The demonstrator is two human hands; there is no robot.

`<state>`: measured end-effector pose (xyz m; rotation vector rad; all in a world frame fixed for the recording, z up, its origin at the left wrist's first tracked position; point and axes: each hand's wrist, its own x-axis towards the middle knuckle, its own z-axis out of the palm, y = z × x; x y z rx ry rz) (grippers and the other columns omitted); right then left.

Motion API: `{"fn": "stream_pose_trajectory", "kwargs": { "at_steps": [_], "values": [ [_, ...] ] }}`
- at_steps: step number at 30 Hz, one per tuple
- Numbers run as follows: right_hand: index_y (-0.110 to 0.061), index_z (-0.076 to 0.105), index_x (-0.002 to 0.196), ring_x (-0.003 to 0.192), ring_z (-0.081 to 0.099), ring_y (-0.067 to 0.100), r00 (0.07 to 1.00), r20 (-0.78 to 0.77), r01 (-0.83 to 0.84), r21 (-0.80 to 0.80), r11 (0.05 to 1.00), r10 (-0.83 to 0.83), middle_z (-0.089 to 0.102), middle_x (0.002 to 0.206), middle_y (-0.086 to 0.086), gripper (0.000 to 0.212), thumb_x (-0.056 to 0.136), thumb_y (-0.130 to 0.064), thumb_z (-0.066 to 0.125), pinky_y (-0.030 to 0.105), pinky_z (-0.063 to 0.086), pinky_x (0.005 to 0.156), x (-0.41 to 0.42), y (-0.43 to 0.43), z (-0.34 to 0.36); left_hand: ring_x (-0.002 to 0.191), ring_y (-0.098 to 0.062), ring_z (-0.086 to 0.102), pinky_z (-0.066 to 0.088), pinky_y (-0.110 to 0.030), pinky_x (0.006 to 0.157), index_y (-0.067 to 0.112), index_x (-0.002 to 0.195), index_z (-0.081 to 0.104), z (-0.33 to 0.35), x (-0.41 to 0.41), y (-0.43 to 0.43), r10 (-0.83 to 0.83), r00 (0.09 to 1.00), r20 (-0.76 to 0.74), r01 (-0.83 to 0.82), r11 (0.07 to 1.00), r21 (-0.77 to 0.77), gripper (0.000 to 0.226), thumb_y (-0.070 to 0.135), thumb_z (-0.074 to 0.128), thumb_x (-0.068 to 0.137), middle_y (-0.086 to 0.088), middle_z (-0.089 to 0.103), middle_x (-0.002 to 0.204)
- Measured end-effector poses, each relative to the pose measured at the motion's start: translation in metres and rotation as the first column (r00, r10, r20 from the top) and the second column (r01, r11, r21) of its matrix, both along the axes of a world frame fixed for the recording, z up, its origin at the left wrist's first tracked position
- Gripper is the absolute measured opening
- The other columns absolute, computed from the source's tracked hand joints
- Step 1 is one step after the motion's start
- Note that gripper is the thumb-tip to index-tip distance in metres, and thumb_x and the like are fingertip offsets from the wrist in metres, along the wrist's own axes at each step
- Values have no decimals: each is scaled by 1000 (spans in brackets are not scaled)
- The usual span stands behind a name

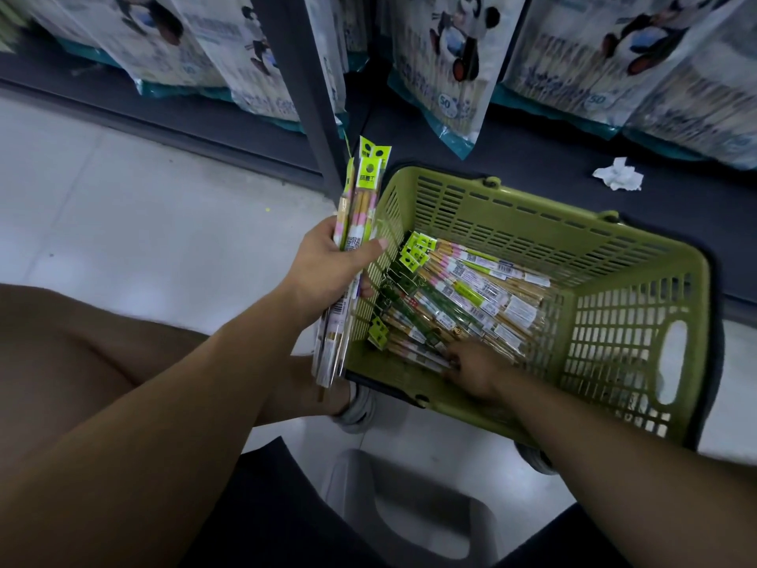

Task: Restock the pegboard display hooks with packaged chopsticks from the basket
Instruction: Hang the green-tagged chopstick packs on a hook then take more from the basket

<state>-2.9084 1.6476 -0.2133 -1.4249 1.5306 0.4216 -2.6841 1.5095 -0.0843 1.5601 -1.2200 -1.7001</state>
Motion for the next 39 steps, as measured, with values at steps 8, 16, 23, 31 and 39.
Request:
{"fn": "stream_pose_trajectory", "kwargs": {
  "at_steps": [8, 16, 23, 31, 39],
  "values": [
    [-20, 62, 122, 106, 58, 24, 1000, 12, 22, 46, 999, -22, 60, 123, 7, 33, 97, -41, 65, 38, 51, 93, -3, -4, -2, 50, -19, 57, 58, -35, 56, 5, 112, 59, -1, 0, -3, -6, 1000, 6, 6, 1000, -2, 31, 19, 77, 92, -6, 58, 79],
    [-15, 64, 124, 103, 59, 24, 995, 98, -21, 123, 992, 9, 63, 116, 9, 36, 101, -43, 58, 34, 47, 86, -7, -8, 6, 48, -19, 56, 58, -34, 55, 5, 111, 57, -1, -1, -3, 2, 1000, 12, -2, 1000, 4, 29, 17, 77, 93, -5, 58, 78],
    [-28, 53, 89, 75, 51, 14, 978, 162, 133, 4, 991, -132, 53, 83, -3, 19, 104, -40, 53, 28, 36, 60, -18, -17, 19, 48, -20, 58, 57, -32, 54, 6, 110, 58, 0, -2, -3, -3, 1000, 27, 4, 1000, -2, 28, 18, 77, 93, -4, 58, 76],
    [-10, 60, 100, 78, 52, 18, 863, 340, 427, -96, 899, -374, 48, 84, 3, 35, 103, -44, 55, 24, 48, 63, -28, -45, 78, 48, -20, 56, 52, -31, 50, 6, 109, 56, 2, -10, 1, 30, 999, 34, -30, 1000, 6, 26, 18, 75, 94, -6, 56, 75],
    [-21, 65, 93, 70, 62, 10, 690, 568, 663, -247, 706, -449, 70, 80, -10, 19, 103, -35, 57, 21, 38, 57, 36, -52, 134, 83, -22, 70, 60, -36, 73, 3, 123, 63, 8, -28, 11, 102, 994, -26, -102, 995, 6, 44, 30, 78, 91, -12, 72, 95]
  ]
}}
